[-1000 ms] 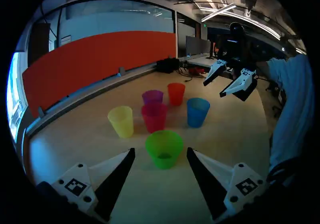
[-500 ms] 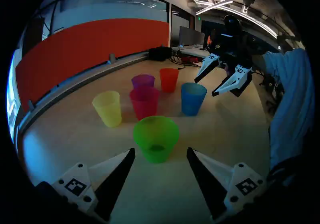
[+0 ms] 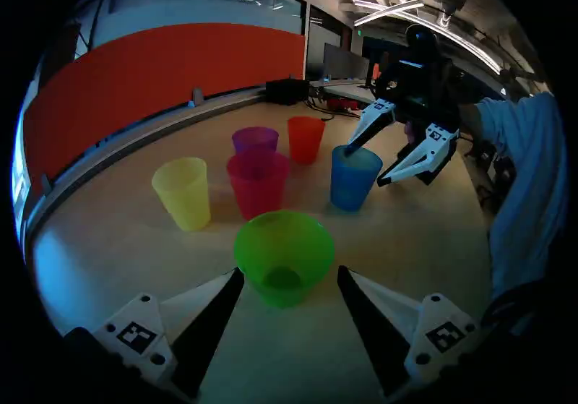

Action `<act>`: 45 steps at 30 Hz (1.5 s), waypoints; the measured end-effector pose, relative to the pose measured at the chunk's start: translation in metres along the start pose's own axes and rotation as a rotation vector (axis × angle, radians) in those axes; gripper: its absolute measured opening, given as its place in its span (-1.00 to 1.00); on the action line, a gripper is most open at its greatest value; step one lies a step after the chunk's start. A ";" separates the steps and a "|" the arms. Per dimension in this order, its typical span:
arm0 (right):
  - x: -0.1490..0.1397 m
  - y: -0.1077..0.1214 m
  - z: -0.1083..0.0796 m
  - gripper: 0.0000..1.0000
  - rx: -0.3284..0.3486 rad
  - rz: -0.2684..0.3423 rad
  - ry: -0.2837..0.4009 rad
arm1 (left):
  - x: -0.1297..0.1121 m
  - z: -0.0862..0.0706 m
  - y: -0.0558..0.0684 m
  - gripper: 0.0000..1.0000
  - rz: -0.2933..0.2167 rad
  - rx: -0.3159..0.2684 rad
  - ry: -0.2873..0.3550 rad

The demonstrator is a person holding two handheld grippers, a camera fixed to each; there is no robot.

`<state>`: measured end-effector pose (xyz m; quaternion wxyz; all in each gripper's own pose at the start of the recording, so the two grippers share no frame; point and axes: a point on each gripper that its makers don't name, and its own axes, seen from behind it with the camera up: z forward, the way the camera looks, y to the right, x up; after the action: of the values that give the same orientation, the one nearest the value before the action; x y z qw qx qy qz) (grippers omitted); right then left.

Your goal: Pour water

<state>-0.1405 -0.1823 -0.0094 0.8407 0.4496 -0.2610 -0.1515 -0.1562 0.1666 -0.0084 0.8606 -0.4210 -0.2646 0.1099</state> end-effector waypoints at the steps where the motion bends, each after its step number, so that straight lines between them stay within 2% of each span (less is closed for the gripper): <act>1: 0.000 0.000 0.001 1.00 0.001 0.000 0.001 | 0.001 0.001 0.000 0.92 0.001 0.000 0.002; 20: 0.001 0.000 0.008 0.99 0.008 0.008 0.012 | 0.009 0.019 -0.005 0.92 0.011 0.015 0.004; 24: 0.001 0.000 0.008 0.99 0.009 0.006 0.013 | 0.009 0.020 -0.007 0.79 -0.001 0.021 0.004; 26: 0.002 0.000 0.009 0.99 0.008 0.004 0.013 | 0.010 0.021 -0.009 0.72 -0.007 0.023 0.005; 34: 0.000 0.001 0.013 1.00 0.003 -0.005 0.011 | 0.011 0.020 -0.009 0.72 -0.001 0.024 0.005; 38: -0.001 0.003 0.015 0.83 -0.006 -0.012 0.017 | 0.015 0.018 -0.008 0.72 0.002 0.021 0.014; 45: 0.002 0.006 0.016 0.80 -0.027 0.007 0.044 | 0.024 0.013 -0.007 0.72 -0.005 0.028 0.040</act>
<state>-0.1478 -0.1907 0.0032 0.8527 0.4406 -0.2421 -0.1422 -0.1432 0.1806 0.0127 0.8718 -0.4104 -0.2468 0.1029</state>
